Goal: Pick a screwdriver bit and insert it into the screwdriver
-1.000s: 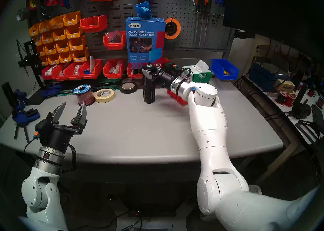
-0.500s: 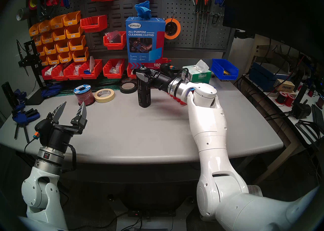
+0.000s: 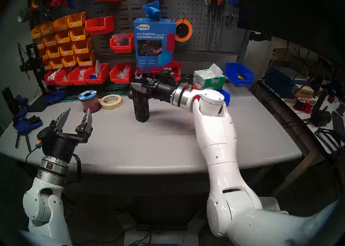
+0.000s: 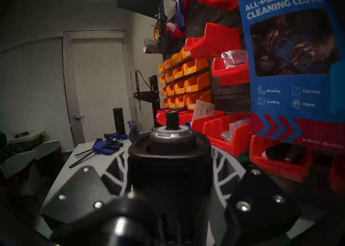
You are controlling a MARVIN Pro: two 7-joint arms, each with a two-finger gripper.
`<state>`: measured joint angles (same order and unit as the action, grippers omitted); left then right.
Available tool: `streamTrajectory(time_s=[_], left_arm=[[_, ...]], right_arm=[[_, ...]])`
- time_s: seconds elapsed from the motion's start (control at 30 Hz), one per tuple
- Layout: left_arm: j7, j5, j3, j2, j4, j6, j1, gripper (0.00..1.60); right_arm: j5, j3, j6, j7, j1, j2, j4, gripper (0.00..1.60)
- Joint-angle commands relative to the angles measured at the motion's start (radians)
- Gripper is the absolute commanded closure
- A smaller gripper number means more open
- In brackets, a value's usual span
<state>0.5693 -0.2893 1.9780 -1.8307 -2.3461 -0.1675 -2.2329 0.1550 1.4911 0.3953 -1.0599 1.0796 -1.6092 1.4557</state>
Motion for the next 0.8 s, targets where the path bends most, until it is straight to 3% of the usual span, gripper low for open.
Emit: streamTrajectory(time_s=[0.0,0.37,0.77], left_arm=[[0.0,-0.002,0.001,-0.001,-0.032,-0.007,0.003,0.0],[0.0,-0.002,0.001,-0.001,-0.032,-0.007,0.003,0.0],[-0.001,-0.002,0.001,-0.001,-0.033,-0.007,0.003,0.0]], right_arm=[[0.031,-0.015,0.009,-0.029,-0.003,-0.033,0.079,1.6],[0.03,-0.033,0.049,-0.054,0.053,-0.032,0.162,1.6],[0.008,-0.052,0.07,-0.064,0.072,-0.019,0.191,1.6]])
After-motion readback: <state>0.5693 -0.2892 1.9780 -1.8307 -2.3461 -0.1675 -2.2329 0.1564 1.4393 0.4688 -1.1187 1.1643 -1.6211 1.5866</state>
